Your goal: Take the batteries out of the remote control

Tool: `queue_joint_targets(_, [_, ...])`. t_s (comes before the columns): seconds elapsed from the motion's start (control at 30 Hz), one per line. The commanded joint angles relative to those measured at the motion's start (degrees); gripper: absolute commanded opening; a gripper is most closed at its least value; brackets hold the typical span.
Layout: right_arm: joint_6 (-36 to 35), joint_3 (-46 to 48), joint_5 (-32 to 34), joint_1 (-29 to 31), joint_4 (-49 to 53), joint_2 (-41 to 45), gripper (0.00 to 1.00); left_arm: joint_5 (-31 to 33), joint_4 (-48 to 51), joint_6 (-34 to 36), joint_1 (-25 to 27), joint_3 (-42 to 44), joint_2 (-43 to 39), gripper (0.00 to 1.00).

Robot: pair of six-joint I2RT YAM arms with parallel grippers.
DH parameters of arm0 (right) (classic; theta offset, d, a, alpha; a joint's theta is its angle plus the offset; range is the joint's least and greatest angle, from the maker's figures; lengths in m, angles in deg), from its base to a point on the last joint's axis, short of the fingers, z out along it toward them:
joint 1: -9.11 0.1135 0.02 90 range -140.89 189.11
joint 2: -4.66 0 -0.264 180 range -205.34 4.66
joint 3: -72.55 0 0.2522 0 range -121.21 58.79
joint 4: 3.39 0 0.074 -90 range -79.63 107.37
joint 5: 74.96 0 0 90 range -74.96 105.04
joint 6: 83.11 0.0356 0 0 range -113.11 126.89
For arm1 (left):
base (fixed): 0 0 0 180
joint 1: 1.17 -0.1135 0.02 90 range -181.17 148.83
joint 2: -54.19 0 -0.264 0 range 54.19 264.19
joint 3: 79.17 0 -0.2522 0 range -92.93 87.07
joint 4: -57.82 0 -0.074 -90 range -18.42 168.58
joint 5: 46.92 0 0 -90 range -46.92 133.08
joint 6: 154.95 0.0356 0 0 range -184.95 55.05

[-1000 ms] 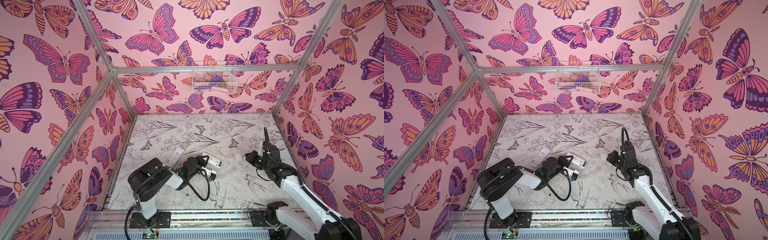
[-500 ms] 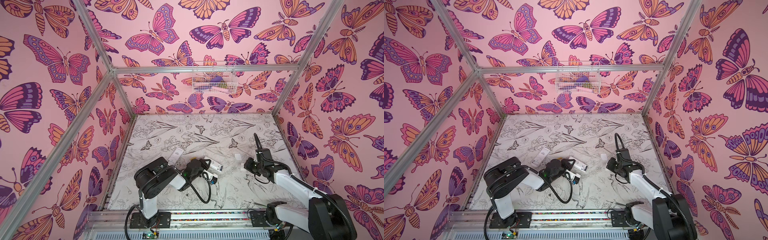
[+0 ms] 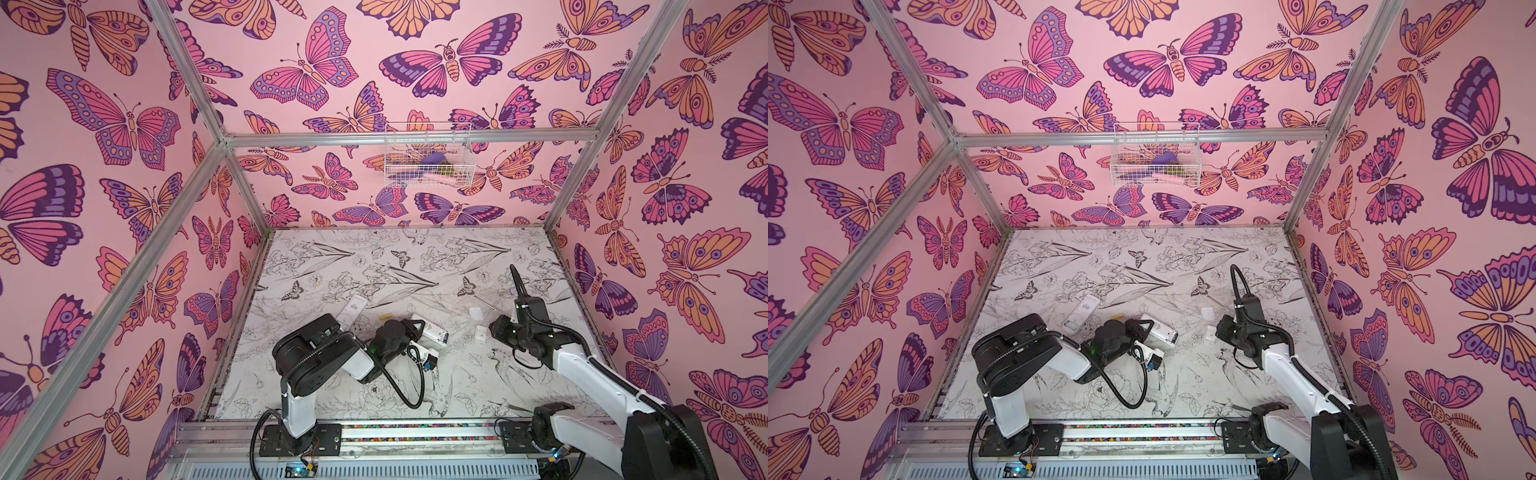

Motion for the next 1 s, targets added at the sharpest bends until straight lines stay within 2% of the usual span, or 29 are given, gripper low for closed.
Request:
queue_joint_targets(0.0, [-2.2, -2.1, 2.9, -0.4, 1.9, 1.8, 0.40, 0.6, 2.0, 0.3, 0.4, -0.2, 1.9, 0.31])
queue_joint_targets(0.07, [-2.5, -2.3, 3.7, -0.4, 2.3, 2.5, 0.43, 0.9, 2.2, 0.7, 0.9, -0.2, 1.4, 0.42])
queue_joint_targets(0.2, [-5.0, -3.5, 4.3, -0.4, 2.9, 3.2, 0.47, 1.3, 2.5, 1.2, 1.0, -0.3, 1.3, 0.49])
queue_joint_targets(0.37, [-7.6, -6.5, 4.5, -0.5, 4.9, 1.9, 0.52, 1.0, 3.7, 2.1, 1.1, 0.3, -1.1, 0.64])
queue_joint_targets(0.47, [-10.8, -8.2, 5.3, -0.5, 5.3, 0.9, 0.54, 0.5, 9.5, 2.5, 1.0, -0.2, -3.8, 0.71])
queue_joint_targets(0.6, [-16.3, -11.3, 6.3, -0.9, 6.7, -1.2, 0.59, -0.7, 20.2, 1.3, 1.4, -1.0, -8.9, 0.91])
queue_joint_targets(0.8, [-24.6, -13.6, 7.6, -2.1, 6.9, -4.7, 0.62, 2.7, 28.7, 0.4, 1.6, -2.8, -13.5, 1.00])
queue_joint_targets(0.97, [-29.6, -14.8, 7.0, -4.0, 6.9, -7.8, 0.63, 8.2, 35.6, -6.5, 1.6, -6.6, -16.9, 1.00])
